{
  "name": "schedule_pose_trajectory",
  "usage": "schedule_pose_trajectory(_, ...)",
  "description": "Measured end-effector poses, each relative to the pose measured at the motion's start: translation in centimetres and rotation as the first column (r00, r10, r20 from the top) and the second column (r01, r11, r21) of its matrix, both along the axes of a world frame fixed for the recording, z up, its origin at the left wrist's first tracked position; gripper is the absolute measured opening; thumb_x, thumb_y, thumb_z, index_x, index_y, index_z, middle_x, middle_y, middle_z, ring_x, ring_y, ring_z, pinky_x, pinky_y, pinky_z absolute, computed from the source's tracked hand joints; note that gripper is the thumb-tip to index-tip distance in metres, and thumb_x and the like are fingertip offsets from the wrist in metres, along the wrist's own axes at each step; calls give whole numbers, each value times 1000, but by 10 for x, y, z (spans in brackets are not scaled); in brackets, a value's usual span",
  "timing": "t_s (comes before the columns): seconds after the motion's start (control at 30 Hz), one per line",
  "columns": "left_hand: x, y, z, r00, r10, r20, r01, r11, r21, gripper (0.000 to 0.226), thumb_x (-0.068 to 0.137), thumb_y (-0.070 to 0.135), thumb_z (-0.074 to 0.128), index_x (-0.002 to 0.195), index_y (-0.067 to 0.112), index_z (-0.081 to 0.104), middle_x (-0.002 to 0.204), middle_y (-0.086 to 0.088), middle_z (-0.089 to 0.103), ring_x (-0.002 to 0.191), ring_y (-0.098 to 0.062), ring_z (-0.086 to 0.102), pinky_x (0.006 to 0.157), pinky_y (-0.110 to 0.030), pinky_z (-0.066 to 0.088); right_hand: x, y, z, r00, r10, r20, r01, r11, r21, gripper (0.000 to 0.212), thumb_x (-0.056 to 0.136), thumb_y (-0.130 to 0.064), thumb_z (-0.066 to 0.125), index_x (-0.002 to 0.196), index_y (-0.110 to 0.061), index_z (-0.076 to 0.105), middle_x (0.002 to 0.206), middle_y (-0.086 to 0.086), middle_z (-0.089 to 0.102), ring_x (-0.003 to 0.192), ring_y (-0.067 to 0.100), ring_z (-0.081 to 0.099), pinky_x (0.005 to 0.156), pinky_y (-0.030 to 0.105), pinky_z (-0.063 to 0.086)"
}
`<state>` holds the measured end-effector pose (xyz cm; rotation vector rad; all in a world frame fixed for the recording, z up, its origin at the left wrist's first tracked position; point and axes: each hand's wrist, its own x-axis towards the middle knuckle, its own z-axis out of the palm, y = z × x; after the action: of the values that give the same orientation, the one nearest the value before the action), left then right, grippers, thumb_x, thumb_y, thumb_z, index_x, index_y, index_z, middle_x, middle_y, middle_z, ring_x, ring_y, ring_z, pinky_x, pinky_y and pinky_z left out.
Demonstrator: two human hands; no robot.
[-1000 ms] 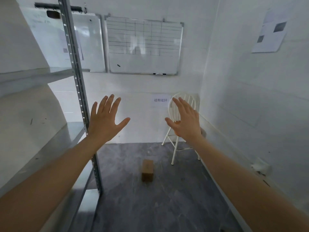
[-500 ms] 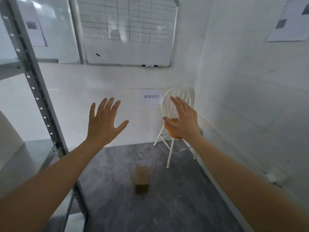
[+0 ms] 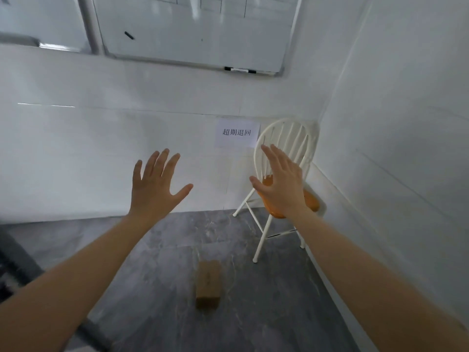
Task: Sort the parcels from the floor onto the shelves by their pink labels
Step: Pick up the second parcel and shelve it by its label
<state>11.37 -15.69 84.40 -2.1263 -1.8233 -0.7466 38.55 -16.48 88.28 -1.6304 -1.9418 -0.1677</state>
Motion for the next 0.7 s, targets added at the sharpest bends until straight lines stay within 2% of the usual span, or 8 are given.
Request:
schedule_pose_trajectory(0.23, -14, 120, -56, 999, -32, 3, 32, 996, -78, 80, 77, 68, 32, 137, 16, 39, 147, -12, 38, 136, -30, 33, 109, -54, 17, -7, 112, -57, 997, -62, 46, 64, 997, -43, 73, 83, -54, 53, 145, -29, 24, 156, 3, 24, 144, 24, 20, 113, 49, 14)
schedule_pose_trajectory(0.33, -18, 165, -86, 997, -66, -46, 60, 992, -111, 81, 79, 69, 26, 138, 15, 39, 147, -13, 39, 135, -32, 34, 109, -54, 18, -11, 153, -90, 993, -108, 37, 111, 992, -65, 75, 80, -58, 49, 144, -28, 27, 154, 4, 29, 142, 24, 24, 112, 49, 17)
schedule_pose_trajectory(0.4, -18, 188, -109, 995, -91, -28, 87, 987, -137, 80, 78, 67, 29, 139, 16, 37, 149, -12, 35, 137, -31, 30, 110, -54, 15, -12, 175, -118, 992, -119, 37, 122, 990, -74, 75, 79, -60, 46, 144, -26, 29, 152, 6, 33, 141, 25, 28, 110, 50, 22)
schedule_pose_trajectory(0.7, -12, 224, -273, 993, -115, -6, 108, 948, -298, 78, 80, 64, 32, 143, 18, 30, 152, -9, 28, 141, -27, 22, 114, -51, 9, -8, 223, -301, 999, -51, 13, 53, 968, -244, 75, 77, -58, 47, 141, -20, 36, 148, 8, 39, 137, 28, 35, 107, 54, 31)
